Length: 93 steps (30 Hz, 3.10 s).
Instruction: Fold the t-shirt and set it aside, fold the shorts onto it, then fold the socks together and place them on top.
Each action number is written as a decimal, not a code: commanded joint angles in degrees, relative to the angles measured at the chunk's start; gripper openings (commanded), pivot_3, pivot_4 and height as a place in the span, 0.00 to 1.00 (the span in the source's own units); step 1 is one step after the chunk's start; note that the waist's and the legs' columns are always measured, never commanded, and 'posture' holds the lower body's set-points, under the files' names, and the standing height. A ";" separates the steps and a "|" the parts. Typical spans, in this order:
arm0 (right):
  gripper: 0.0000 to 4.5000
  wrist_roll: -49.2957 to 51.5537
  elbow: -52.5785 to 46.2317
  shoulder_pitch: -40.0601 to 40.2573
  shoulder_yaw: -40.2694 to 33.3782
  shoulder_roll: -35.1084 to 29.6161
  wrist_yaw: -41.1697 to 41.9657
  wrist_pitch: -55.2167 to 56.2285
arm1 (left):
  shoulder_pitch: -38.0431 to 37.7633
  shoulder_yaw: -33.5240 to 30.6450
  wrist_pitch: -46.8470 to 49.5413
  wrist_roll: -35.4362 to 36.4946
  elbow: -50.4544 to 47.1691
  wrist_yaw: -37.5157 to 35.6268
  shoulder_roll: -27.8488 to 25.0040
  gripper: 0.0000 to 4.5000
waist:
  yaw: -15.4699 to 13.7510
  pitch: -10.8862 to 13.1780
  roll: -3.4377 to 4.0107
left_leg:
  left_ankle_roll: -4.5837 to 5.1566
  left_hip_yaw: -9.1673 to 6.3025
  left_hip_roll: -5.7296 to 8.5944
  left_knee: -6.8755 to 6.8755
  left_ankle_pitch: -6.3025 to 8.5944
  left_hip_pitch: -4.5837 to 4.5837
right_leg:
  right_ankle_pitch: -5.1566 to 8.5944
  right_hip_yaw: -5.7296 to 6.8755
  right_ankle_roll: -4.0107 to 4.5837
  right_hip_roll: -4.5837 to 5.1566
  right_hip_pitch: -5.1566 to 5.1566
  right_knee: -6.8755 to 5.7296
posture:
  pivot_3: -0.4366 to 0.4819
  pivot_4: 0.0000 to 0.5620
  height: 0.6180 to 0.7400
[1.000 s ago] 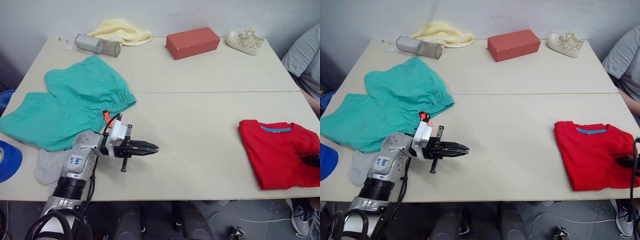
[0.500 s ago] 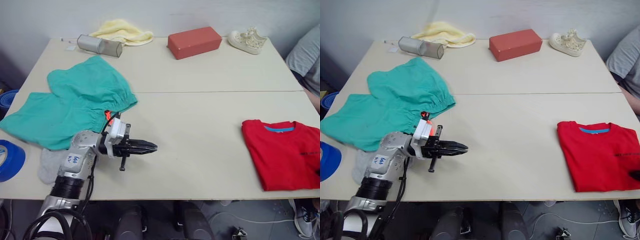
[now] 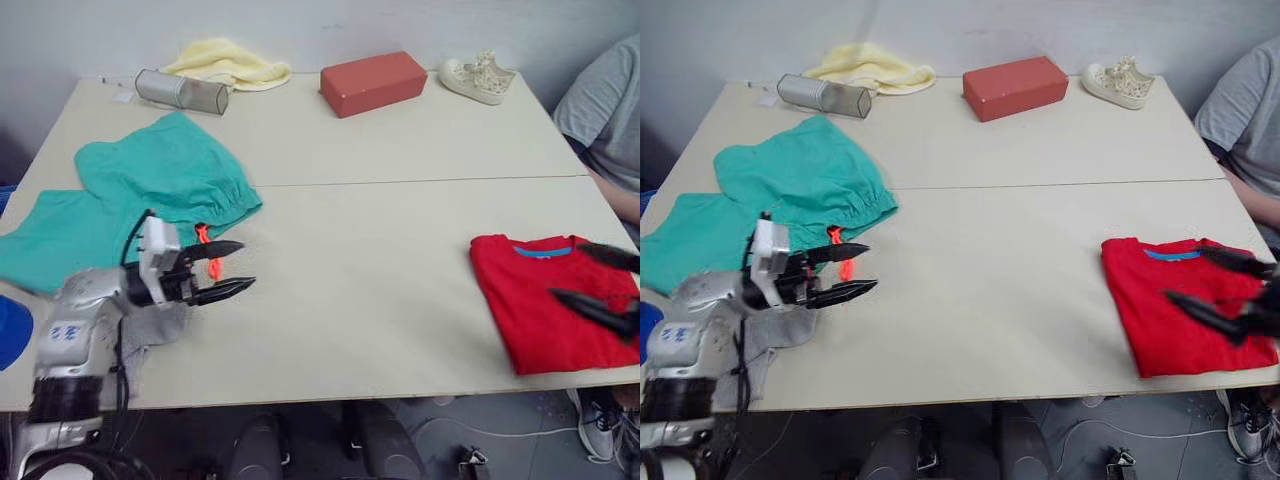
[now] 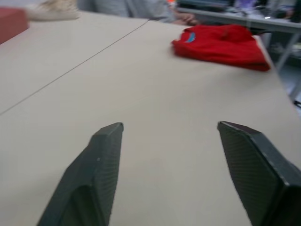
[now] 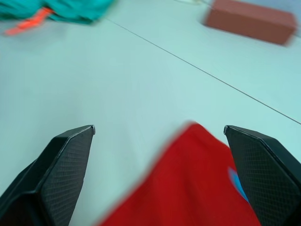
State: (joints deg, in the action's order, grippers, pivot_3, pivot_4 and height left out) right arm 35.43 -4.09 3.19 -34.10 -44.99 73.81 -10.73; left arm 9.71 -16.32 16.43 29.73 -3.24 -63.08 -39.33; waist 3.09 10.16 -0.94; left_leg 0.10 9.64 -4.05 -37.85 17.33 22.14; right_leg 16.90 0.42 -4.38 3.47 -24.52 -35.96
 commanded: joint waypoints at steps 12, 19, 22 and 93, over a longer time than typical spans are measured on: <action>1.00 -3.36 -8.55 -2.37 22.67 18.79 1.29 21.14 | -36.57 -40.43 -2.84 4.65 -3.56 13.87 7.76 0.99 | 0.20 -0.06 -0.18 | 0.06 -0.24 0.24 0.04 0.30 -0.06 | 0.11 0.30 0.28 0.62 0.12 -0.02 | 0.48 0.27 1.00; 1.00 -9.37 -12.83 -0.23 24.96 17.66 -9.87 17.42 | -41.83 -46.49 -3.86 7.08 0.82 17.16 9.96 0.99 | -0.08 -0.26 -0.49 | 0.08 -0.68 0.32 0.19 0.31 -0.06 | 0.77 0.87 1.46 1.02 0.02 0.04 | 0.48 0.27 1.00; 1.00 -11.32 -14.87 1.15 25.71 17.35 -12.13 18.29 | -42.10 -47.38 -3.62 7.80 3.60 17.45 8.74 0.99 | 0.05 -0.50 -0.79 | 0.06 -0.68 0.39 0.49 0.23 -0.06 | 0.78 0.88 1.48 1.06 0.22 0.08 | 0.48 0.27 1.00; 1.00 -4.54 -26.74 24.03 -1.65 0.09 -12.58 11.90 | 40.84 32.17 -5.90 -19.98 28.53 -9.99 29.09 0.00 | -3.86 -0.38 -0.69 | 0.44 -1.30 0.43 -0.27 -0.35 0.02 | 0.41 3.23 0.32 0.75 0.90 -0.36 | 0.48 0.27 1.00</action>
State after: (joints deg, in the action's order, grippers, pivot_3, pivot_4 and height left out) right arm 30.77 -28.98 26.70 -34.17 -44.58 61.67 1.95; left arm 50.74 15.03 9.19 9.71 28.96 -74.15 -10.89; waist -0.77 9.78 -1.63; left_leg 0.55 8.34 -3.62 -38.13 16.99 22.16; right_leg 17.31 3.64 -4.06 4.22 -23.63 -36.32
